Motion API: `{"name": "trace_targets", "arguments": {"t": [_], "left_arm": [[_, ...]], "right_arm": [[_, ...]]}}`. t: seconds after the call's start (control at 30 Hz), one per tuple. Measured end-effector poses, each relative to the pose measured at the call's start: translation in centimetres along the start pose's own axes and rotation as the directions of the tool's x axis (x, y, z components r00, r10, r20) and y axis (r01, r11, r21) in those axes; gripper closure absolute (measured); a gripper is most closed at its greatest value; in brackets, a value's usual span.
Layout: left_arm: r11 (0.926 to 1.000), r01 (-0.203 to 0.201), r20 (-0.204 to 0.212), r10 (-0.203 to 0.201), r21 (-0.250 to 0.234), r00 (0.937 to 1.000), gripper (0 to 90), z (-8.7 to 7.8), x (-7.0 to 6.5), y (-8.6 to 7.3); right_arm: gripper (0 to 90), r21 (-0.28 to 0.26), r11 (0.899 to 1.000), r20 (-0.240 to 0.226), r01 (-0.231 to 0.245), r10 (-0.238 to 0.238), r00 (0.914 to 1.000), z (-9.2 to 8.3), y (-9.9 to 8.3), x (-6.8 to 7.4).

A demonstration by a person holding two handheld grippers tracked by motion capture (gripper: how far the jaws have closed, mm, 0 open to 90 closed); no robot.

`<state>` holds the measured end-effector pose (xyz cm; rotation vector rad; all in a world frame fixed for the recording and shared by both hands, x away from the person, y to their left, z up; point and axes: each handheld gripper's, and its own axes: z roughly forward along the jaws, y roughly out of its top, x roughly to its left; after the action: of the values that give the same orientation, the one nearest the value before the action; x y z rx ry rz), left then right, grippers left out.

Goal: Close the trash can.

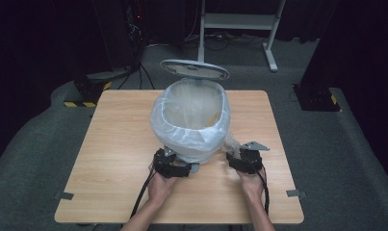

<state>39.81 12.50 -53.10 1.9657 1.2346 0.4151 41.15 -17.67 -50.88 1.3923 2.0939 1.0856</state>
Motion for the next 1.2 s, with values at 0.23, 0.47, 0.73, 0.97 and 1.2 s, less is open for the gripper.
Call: {"name": "trace_targets", "arguments": {"t": [0.23,0.47,0.73,0.97,1.2], "left_arm": [[1.0000,0.000,0.000,0.000,0.000,1.0000,1.2,0.0,0.0,0.0],[1.0000,0.001,0.001,-0.001,-0.002,1.0000,1.2,0.0,0.0,0.0],[1.0000,0.001,0.002,-0.001,-0.001,1.0000,1.2,0.0,0.0,0.0],[1.0000,0.004,-0.001,-0.004,-0.002,1.0000,1.5,0.0,0.0,0.0],[1.0000,0.004,-0.002,-0.004,-0.002,1.0000,1.7,0.0,-0.1,0.0]], "right_arm": [[45.1,0.034,0.999,-0.004,0.000,0.001,1.0000,0.6,-0.3,-0.2],[54.7,0.057,0.998,0.008,0.015,-0.016,0.9998,0.9,-0.4,-0.2],[67.1,0.073,0.997,0.013,0.013,-0.014,0.9998,1.0,-0.7,-0.4],[72.9,0.069,0.997,0.023,0.041,-0.042,0.9988,1.0,-1.2,-0.3],[79.0,0.059,0.998,0.011,0.035,-0.036,0.9993,0.8,-1.5,-0.7]]}}
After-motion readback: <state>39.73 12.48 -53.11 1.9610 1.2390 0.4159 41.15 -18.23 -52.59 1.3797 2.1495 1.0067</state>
